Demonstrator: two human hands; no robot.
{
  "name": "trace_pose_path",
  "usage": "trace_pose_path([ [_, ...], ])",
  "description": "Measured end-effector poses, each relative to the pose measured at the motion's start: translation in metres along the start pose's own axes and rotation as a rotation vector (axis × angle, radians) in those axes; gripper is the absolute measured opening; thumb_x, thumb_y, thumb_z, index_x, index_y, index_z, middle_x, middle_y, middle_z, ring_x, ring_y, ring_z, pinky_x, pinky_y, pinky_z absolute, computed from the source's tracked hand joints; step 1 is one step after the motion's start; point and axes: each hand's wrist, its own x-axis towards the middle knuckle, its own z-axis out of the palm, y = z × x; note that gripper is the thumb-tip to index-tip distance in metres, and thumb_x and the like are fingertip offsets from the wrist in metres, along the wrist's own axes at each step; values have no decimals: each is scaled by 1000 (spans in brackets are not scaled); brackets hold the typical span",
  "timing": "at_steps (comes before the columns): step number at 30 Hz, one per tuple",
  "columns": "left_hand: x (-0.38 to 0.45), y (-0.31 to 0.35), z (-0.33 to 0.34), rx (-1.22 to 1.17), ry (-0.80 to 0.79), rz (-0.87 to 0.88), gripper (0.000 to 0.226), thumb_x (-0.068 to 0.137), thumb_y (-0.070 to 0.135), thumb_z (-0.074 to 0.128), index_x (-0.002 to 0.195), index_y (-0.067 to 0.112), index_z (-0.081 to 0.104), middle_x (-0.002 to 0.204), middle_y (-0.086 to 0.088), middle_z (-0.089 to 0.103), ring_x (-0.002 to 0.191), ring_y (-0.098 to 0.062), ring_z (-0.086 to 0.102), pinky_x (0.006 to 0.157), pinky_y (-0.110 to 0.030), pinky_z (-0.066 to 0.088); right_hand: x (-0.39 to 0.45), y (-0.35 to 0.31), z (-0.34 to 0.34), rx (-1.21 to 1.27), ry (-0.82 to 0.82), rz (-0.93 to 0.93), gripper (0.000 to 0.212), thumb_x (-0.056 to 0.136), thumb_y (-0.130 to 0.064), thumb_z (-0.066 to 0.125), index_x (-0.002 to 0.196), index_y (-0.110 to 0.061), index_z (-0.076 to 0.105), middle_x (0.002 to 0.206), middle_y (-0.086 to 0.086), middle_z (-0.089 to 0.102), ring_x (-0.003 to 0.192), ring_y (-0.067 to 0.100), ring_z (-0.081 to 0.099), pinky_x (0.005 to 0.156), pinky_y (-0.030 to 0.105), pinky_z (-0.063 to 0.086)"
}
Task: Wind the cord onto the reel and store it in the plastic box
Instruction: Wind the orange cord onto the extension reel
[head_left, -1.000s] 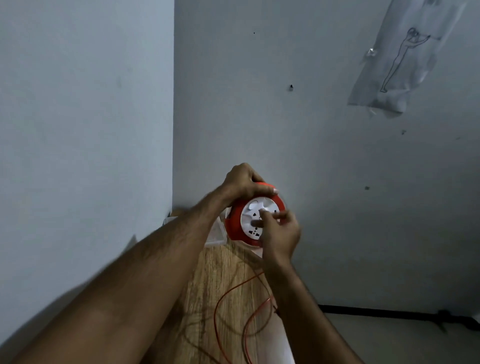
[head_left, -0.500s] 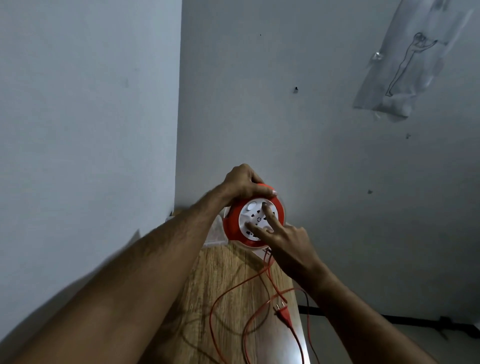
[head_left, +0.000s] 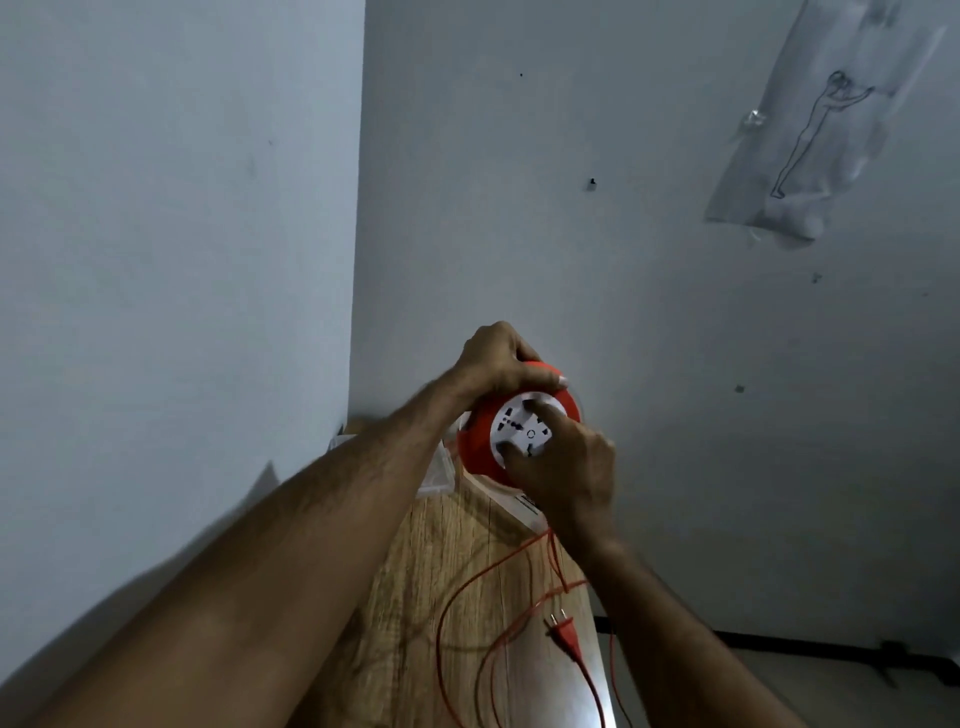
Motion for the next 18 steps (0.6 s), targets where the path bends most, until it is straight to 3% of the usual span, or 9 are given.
trace_pose_path([
  [3, 0, 5, 3, 40, 28, 19, 41, 69, 56, 90, 90, 21, 87, 84, 4, 82, 72, -8, 76, 71, -30, 64, -7, -21, 12, 285, 157, 452, 58, 74, -45, 86, 122, -19, 68, 113, 2, 74, 94, 14, 71, 79, 25, 60],
  [6, -2, 5, 10, 51, 74, 30, 45, 69, 55, 90, 94, 19, 86, 88, 1, 83, 76, -10, 77, 70, -27, 63, -5, -38, 17, 636, 250, 993, 60, 72, -42, 89, 121, -20, 64, 116, 5, 70, 103, 23, 71, 83, 42, 63],
  [8, -4, 4, 16, 66, 78, 53, 45, 70, 52, 90, 98, 18, 86, 93, 0, 83, 79, -10, 77, 71, -25, 62, 4, -46, 18, 972, 315, 1367, 64, 73, -40, 88, 123, -17, 56, 115, 9, 66, 99, 28, 70, 81, 51, 62],
  [10, -6, 4, 20, 73, 64, 78, 45, 70, 52, 90, 99, 18, 85, 96, -1, 83, 79, -10, 77, 74, -28, 64, 14, -49, 17, 1335, 432, 1614, 76, 74, -38, 88, 132, -24, 41, 119, 13, 58, 90, 31, 70, 73, 55, 63],
  [12, -5, 4, 21, 50, 58, 78, 45, 70, 52, 91, 99, 18, 85, 96, -2, 83, 79, -11, 78, 72, -28, 64, 22, -45, 16, 1563, 526, 1732, 82, 75, -33, 89, 137, -24, 34, 118, 16, 57, 81, 31, 71, 64, 48, 63],
  [14, -3, 5, 17, 23, 50, 61, 43, 70, 52, 91, 97, 18, 86, 93, -1, 83, 77, -11, 78, 69, -27, 64, 24, -43, 9, 1613, 462, 1742, 78, 78, -29, 87, 137, -12, 40, 108, 22, 66, 71, 28, 74, 58, 38, 63],
  [16, -1, 6, 11, -24, 48, 45, 40, 71, 49, 91, 95, 18, 86, 90, -1, 83, 73, -10, 78, 69, -29, 65, 19, -48, -4, 1563, 321, 1651, 59, 83, -27, 83, 124, -4, 49, 94, 25, 73, 69, 25, 74, 50, 31, 60],
  [18, -2, 5, 7, -75, 60, 28, 37, 73, 45, 91, 94, 16, 85, 88, -1, 82, 70, -11, 78, 69, -31, 66, 11, -52, -18, 1292, 220, 1446, 34, 89, -25, 78, 107, -5, 57, 86, 17, 77, 66, 21, 74, 44, 31, 58],
])
